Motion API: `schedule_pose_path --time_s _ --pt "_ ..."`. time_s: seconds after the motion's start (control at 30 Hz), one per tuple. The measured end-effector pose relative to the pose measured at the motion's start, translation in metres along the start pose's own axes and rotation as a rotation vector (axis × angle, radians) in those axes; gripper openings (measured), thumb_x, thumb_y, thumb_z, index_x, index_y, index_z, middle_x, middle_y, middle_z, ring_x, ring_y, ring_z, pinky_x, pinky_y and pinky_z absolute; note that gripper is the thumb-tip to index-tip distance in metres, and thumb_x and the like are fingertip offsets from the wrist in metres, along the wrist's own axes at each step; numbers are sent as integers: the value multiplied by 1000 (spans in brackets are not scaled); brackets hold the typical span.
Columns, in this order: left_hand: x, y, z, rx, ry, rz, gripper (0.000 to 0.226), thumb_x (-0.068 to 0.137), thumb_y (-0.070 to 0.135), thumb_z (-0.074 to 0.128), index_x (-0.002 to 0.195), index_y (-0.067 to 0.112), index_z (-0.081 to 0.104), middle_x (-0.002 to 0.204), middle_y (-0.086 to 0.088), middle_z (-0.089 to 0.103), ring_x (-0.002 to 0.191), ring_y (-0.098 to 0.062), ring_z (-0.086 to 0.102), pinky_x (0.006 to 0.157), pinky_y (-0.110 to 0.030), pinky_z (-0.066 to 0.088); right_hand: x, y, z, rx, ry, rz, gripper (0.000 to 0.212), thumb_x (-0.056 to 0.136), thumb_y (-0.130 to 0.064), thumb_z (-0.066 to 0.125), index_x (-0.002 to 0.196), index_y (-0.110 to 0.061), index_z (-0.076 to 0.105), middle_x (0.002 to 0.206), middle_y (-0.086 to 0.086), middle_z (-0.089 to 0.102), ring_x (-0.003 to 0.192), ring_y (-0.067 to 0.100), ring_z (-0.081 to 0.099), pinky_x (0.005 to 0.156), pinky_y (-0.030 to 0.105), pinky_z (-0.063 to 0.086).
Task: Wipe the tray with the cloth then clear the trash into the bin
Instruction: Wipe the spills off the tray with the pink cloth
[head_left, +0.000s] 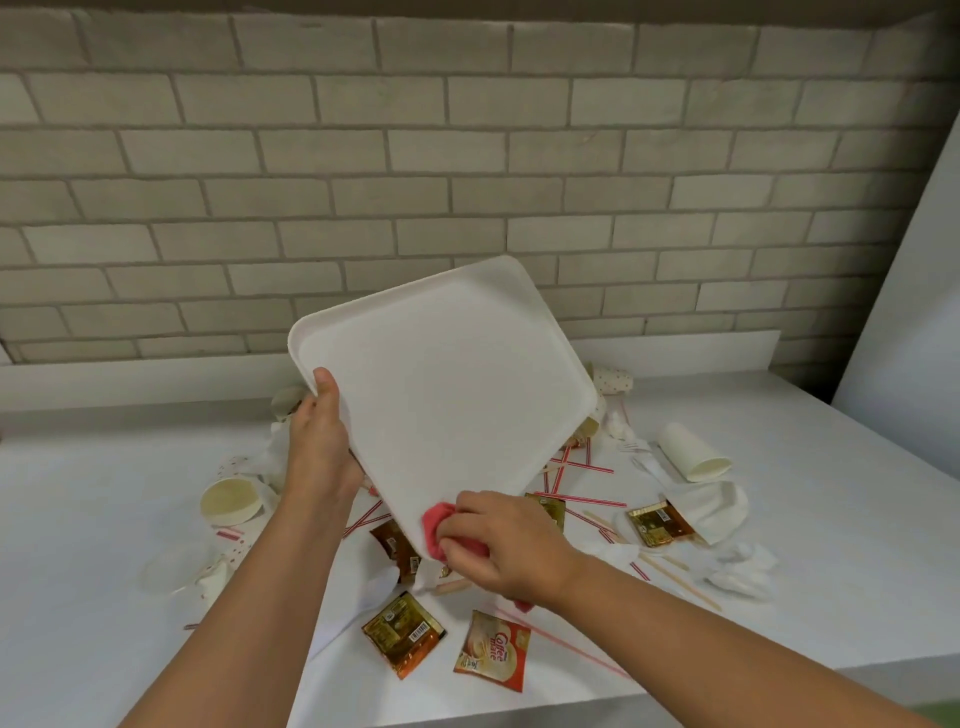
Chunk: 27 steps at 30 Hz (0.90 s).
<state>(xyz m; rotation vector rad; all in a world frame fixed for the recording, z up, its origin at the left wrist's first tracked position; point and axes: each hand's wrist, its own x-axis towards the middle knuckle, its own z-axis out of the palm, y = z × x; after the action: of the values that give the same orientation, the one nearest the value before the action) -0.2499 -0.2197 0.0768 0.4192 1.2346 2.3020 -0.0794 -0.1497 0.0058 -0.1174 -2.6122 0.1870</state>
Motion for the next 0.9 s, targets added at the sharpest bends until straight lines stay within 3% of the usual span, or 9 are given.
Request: schedule_pose_path --time_s 0.1,0.23,0.37,0.53,0.63,0.7,0.77,0.83,0.9 --pt "1 -2 0 -29 -40 -54 43 98 44 34 124 14 52 117 -4 65 105 -21 63 74 -35 54 1 8 -4 -99 0 57 34 84 -34 42 84 -21 73 73 -5 62 63 14 58 45 16 30" --pt "5 0 -1 -66 -112 -104 52 97 50 32 133 17 48 121 -3 64 105 -19 64 72 -35 54 -2 24 -8 -179 69 160 35 83 -35 38 79 -21 70 71 -5 59 61 16 57 45 21 34" --pt "7 4 -3 -84 -164 -156 54 96 51 33 134 15 48 126 -6 62 110 -23 61 78 -38 52 -3 52 -22 -192 58 392 34 94 -33 32 106 -22 63 94 -2 61 86 19 56 63 28 40" --pt "12 6 -10 -54 -208 -216 58 95 52 32 135 14 47 128 -9 59 115 -28 57 82 -42 50 -16 105 -36 -215 82 687 27 100 -23 34 114 -21 57 100 2 62 91 21 54 72 32 46" --pt "15 13 -14 -19 -235 -230 56 96 52 27 119 14 62 112 -8 68 98 -24 67 72 -39 56 -22 136 -49 -283 84 848 28 101 -22 31 112 -14 56 102 11 64 90 28 54 71 35 46" --pt "17 17 -16 -31 -299 -254 63 97 50 24 84 19 77 88 -4 75 75 -19 73 56 -32 59 -25 149 -59 -311 98 940 28 101 -23 31 109 -11 55 100 12 63 86 26 52 68 34 45" --pt "17 17 -18 -44 -350 -254 70 98 48 23 64 21 78 78 -2 76 67 -16 73 50 -30 58 -24 154 -65 -294 125 1021 27 101 -24 32 105 -7 53 99 14 62 86 28 53 71 35 46" --pt "20 16 -21 -40 -376 -257 68 98 47 23 69 20 79 79 -1 76 68 -16 73 50 -29 57 -16 155 -66 -191 222 1124 29 100 -22 34 102 -1 54 98 18 62 86 30 55 76 38 47" --pt "26 15 -25 -14 -388 -256 57 98 47 25 91 18 73 82 -1 76 71 -16 73 52 -29 58 -4 156 -67 -96 341 1238 32 100 -21 34 102 3 56 100 21 62 87 32 56 79 40 47"
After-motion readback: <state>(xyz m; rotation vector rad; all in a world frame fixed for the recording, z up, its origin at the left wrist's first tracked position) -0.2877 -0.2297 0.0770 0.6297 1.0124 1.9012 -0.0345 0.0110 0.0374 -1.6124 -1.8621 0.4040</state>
